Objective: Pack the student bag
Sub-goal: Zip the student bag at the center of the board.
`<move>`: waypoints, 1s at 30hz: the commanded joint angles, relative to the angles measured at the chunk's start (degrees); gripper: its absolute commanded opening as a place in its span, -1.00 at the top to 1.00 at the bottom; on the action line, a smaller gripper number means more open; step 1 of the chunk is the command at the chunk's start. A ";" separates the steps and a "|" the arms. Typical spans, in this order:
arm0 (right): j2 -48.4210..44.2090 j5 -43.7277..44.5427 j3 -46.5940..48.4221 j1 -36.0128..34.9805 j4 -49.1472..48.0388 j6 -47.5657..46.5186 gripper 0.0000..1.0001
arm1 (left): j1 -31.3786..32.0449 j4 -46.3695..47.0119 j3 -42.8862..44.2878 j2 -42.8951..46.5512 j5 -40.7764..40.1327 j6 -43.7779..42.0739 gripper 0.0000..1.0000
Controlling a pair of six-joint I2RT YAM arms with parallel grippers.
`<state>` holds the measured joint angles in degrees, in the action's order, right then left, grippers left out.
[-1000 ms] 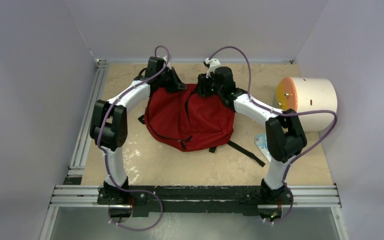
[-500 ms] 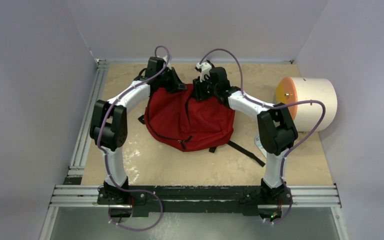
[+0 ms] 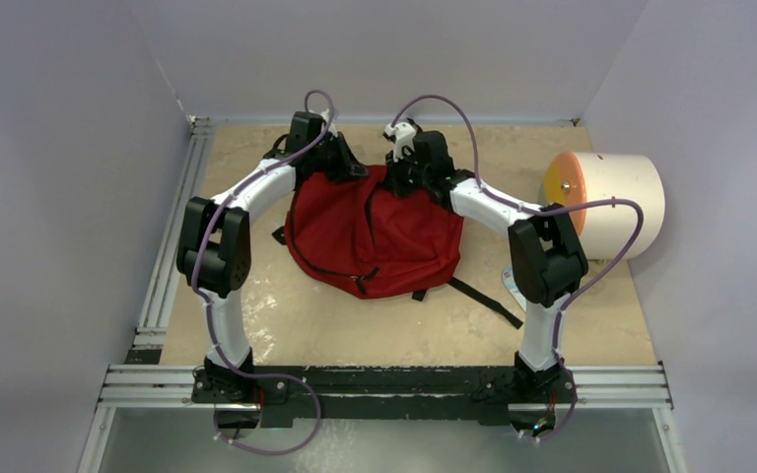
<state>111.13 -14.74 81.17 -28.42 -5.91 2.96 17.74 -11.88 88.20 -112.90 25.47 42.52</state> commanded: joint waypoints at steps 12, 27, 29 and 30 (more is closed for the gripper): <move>-9.73 -7.11 -3.38 0.06 -2.02 -1.67 1.00 | -0.95 3.03 1.04 2.04 0.37 2.80 1.00; -16.16 -9.31 -11.20 -6.21 -2.49 2.42 1.00 | -1.04 0.56 2.83 -0.39 -1.38 4.68 1.00; -17.47 -9.38 -12.14 -7.22 -3.14 3.09 1.00 | -1.13 0.39 2.85 -0.56 -1.48 4.68 1.00; -17.93 -9.34 -12.35 -7.58 -3.14 3.37 1.00 | -1.13 0.35 2.80 -0.66 -1.48 4.72 1.00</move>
<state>97.69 -20.97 69.91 -34.13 -7.53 4.03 17.43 -13.74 88.27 -112.97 25.47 46.57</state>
